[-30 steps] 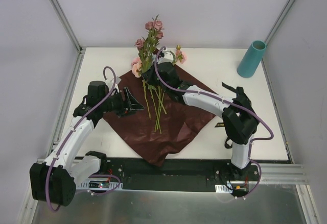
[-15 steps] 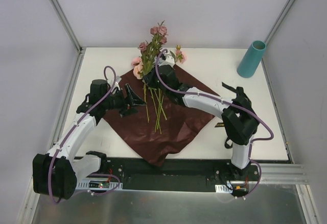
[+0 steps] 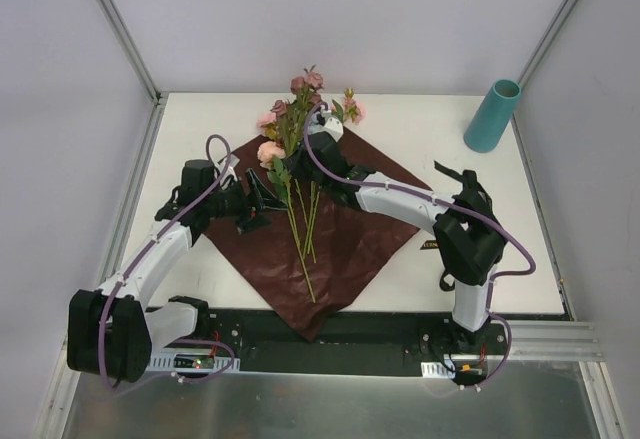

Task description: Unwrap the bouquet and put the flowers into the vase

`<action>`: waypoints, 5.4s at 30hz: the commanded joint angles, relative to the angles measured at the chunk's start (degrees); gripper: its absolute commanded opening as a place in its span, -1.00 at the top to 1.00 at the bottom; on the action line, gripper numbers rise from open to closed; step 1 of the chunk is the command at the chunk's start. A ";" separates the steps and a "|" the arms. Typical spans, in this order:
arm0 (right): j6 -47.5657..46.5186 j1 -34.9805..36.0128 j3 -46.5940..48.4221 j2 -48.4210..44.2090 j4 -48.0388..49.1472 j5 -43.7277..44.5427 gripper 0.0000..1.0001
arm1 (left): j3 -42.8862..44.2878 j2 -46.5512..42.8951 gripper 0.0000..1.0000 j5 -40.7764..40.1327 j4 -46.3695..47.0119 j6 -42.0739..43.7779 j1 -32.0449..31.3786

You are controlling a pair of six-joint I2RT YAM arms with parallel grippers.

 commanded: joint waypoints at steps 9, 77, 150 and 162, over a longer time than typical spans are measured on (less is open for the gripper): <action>-12.69 -1.03 -4.45 -10.70 13.33 1.28 1.00 | 8.41 1.70 -0.54 -0.45 -8.69 8.73 0.66; -53.66 -57.73 4.77 3.45 56.25 -9.20 0.57 | 19.33 -1.72 -0.98 -22.86 -29.80 28.78 1.01; -1.37 -39.27 -34.26 -66.35 -35.87 -22.27 -0.25 | 21.09 37.83 0.14 -28.31 -3.26 6.55 -11.99; -0.58 -39.27 -34.08 -67.93 -36.48 -23.06 -0.23 | 20.47 32.56 1.00 -27.70 -3.26 7.07 -11.99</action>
